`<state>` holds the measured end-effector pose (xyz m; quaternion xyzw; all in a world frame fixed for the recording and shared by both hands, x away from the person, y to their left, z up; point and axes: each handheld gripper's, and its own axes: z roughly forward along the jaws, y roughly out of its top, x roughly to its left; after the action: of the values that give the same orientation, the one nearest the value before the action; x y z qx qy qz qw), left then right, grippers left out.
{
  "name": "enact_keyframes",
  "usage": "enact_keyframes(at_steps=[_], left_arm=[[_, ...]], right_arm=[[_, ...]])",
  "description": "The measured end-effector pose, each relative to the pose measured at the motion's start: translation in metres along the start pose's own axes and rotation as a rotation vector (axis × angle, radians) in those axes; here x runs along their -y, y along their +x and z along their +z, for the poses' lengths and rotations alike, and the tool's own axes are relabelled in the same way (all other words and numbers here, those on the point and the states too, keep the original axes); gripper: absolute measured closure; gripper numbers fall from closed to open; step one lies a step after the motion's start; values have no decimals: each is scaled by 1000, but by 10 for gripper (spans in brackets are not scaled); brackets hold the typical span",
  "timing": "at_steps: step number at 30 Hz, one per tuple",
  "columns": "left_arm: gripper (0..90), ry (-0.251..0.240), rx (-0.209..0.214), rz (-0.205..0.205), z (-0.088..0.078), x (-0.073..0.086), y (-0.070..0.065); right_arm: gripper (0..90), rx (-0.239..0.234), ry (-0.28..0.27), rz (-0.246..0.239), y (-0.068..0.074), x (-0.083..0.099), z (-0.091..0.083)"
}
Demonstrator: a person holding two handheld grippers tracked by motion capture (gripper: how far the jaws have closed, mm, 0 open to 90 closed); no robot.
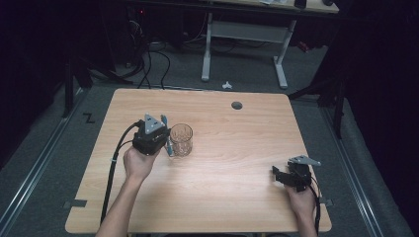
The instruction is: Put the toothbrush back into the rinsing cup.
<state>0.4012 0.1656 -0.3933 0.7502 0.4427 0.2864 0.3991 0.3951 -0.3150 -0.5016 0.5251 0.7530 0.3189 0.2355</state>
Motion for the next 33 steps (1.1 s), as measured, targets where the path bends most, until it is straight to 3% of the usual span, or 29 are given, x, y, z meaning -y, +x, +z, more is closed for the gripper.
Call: enact_keyframes(at_steps=[33], left_arm=[[798,-12,-10,-17,3,11,0]], right_arm=[[306,0,0,0,0,0,0]])
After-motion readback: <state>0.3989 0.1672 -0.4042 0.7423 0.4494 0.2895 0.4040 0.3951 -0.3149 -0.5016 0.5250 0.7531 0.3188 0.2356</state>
